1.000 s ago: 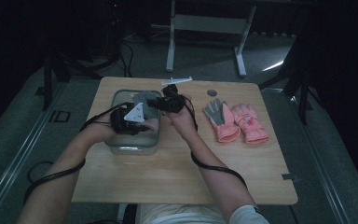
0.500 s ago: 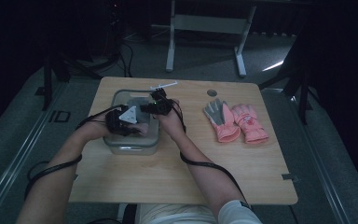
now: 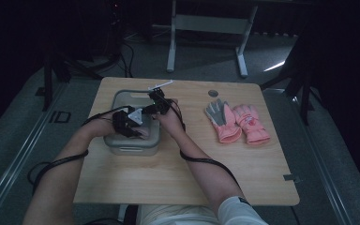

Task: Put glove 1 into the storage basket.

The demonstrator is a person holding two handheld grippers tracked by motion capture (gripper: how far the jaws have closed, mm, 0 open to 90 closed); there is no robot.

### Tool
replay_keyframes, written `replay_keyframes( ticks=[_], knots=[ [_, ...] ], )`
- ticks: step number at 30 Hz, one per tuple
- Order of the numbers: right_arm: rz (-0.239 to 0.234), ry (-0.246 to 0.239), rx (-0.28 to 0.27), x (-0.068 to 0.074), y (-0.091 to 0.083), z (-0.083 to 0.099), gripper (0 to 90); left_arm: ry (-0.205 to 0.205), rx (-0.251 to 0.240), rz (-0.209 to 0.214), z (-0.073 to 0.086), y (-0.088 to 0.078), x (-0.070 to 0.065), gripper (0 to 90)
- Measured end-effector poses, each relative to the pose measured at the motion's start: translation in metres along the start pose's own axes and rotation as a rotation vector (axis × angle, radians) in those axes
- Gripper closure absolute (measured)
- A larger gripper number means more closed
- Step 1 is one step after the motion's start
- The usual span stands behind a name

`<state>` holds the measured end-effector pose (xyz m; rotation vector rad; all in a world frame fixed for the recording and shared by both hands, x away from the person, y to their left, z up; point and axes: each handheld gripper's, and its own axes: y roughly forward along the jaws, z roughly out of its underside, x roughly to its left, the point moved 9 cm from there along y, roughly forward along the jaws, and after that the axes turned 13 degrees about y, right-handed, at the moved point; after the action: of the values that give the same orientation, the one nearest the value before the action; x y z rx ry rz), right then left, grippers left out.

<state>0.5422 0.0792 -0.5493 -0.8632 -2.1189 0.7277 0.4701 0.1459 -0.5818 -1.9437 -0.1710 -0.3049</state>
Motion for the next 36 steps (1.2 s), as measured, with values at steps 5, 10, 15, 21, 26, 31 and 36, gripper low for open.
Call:
replay_keyframes(
  ticks=[5, 10, 15, 21, 26, 31, 36],
  knots=[
    [0.005, -0.005, -0.014, -0.005, -0.007, 0.002, 54.7, -0.008, 0.025, 0.004, 0.001, 0.002, 0.002, 61.2],
    [-0.033, 0.000, -0.033, -0.005, -0.019, 0.003, 50.0, -0.083, 0.029, -0.016, 0.000, -0.002, 0.004, 44.1],
    [-0.069, -0.050, -0.061, 0.001, -0.038, 0.004, 42.9, -0.179, -0.049, -0.059, -0.008, -0.023, 0.011, 37.2],
    [-0.103, -0.092, -0.090, 0.002, -0.057, 0.007, 29.2, -0.238, -0.113, -0.057, -0.022, -0.037, 0.010, 29.1],
    [-0.127, -0.081, -0.109, -0.005, -0.068, 0.010, 20.2, -0.242, -0.127, -0.048, -0.033, -0.038, 0.004, 14.2],
    [-0.128, -0.087, -0.118, -0.018, -0.082, 0.015, 16.8, -0.312, -0.128, -0.060, -0.043, -0.033, 0.005, 7.5],
    [-0.104, -0.121, -0.145, -0.030, -0.096, 0.017, 15.8, -0.315, -0.140, -0.045, -0.057, -0.029, 0.003, 6.4]
  ],
)
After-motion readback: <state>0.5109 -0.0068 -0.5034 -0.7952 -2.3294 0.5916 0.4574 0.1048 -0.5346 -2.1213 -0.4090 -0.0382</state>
